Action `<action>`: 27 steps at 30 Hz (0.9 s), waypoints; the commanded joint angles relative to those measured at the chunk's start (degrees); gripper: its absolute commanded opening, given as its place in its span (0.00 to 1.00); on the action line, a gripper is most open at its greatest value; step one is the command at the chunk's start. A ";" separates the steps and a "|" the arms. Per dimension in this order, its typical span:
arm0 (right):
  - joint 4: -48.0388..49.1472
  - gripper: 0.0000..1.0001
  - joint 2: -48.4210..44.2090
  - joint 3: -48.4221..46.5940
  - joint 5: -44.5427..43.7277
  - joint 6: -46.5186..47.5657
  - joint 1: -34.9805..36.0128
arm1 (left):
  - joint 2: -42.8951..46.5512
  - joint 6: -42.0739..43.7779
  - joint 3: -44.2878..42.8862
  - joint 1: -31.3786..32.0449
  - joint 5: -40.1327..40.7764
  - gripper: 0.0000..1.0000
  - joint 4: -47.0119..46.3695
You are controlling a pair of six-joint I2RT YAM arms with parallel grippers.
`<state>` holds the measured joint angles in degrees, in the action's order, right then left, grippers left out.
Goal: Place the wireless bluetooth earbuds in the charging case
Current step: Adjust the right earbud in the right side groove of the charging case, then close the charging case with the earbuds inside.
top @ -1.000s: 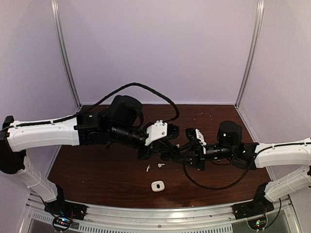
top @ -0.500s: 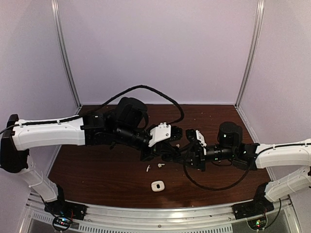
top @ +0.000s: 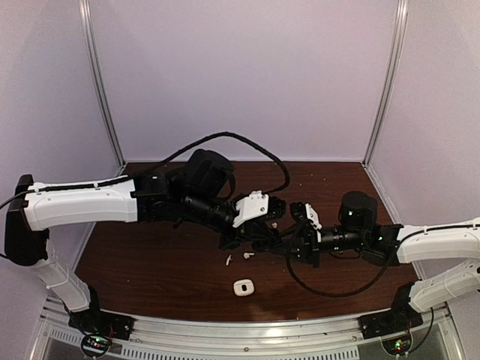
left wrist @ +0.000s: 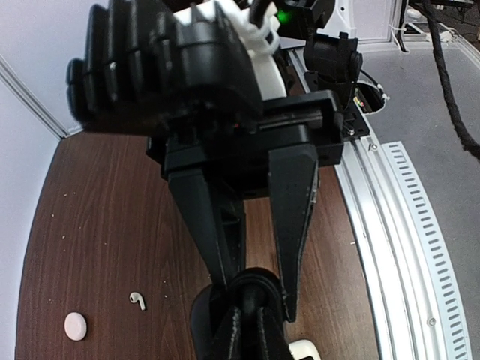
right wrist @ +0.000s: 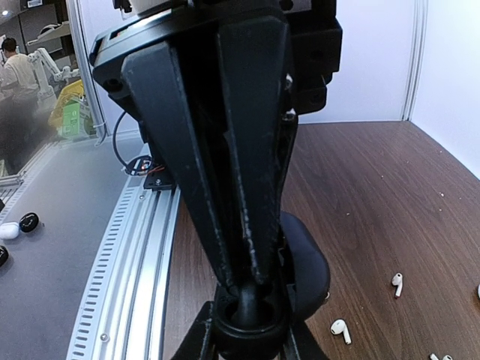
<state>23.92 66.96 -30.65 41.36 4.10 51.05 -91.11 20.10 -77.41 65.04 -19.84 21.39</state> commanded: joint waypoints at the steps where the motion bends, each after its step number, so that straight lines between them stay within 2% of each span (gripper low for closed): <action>1: 6.55 0.00 -0.57 0.49 0.38 -1.08 0.63 | 2.60 0.47 -0.37 0.16 3.65 0.14 -1.55; 7: 6.84 0.00 -0.37 1.10 -0.03 -1.70 0.63 | 8.57 -0.17 2.04 0.09 5.54 0.27 -5.59; 15: 7.45 0.00 -0.73 0.83 -0.03 -2.44 0.63 | 13.32 -3.53 9.38 -2.32 4.97 0.79 -9.56; 19: 7.57 0.00 -1.36 0.45 0.32 -2.82 0.63 | 12.77 -4.78 11.17 -2.82 1.04 0.97 -10.76; 23: 7.81 0.00 -1.79 0.16 0.55 -3.17 0.63 | 11.12 -4.00 11.80 -2.81 0.83 0.98 -11.37; 27: 8.09 0.00 -1.88 0.12 0.34 -3.60 0.63 | 9.70 -1.75 11.75 -2.75 -4.08 0.96 -11.29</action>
<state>29.65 66.41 -30.35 41.34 1.48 51.16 -80.25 16.60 -65.93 62.35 -18.50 13.32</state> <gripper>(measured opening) 0.229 0.976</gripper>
